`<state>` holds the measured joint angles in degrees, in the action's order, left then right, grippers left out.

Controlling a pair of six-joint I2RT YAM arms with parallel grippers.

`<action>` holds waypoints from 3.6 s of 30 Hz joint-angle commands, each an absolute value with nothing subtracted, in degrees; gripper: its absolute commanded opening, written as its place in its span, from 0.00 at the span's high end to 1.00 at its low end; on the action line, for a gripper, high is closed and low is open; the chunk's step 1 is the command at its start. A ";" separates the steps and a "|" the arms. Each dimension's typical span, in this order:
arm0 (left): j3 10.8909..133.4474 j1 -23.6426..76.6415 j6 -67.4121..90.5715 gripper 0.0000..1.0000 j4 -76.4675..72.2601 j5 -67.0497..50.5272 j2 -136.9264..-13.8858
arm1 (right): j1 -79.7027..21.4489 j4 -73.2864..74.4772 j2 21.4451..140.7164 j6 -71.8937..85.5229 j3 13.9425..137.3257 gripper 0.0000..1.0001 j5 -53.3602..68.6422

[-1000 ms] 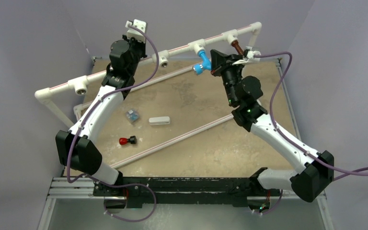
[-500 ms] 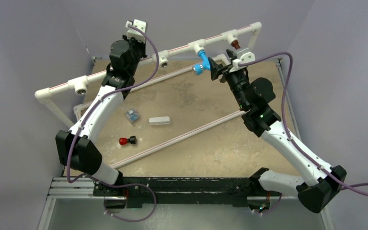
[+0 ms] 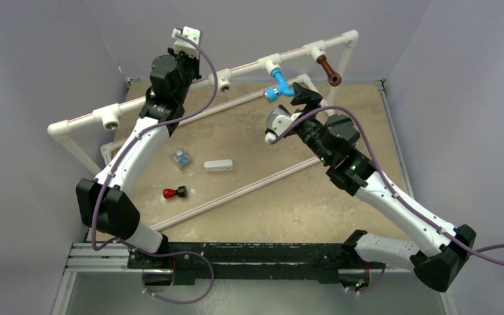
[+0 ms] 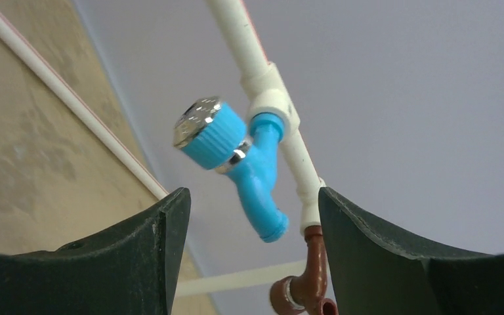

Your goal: Install the water faucets

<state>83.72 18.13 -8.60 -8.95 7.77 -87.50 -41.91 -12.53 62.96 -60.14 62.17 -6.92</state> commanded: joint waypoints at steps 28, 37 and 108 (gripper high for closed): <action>81.91 19.60 -8.21 1.00 -2.81 2.88 -89.45 | -44.21 -46.60 80.15 -97.17 59.46 0.41 -22.33; 81.91 19.49 -8.24 1.00 -2.81 2.85 -89.54 | -44.25 -46.15 81.47 -94.19 60.56 0.98 -23.68; 104.23 19.44 0.45 0.88 5.32 0.63 -84.82 | -46.05 -1.91 49.14 26.02 42.18 0.02 -7.55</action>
<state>100.38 19.29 -4.86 1.65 5.54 -90.89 -45.76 -0.30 49.65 17.15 45.06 -8.84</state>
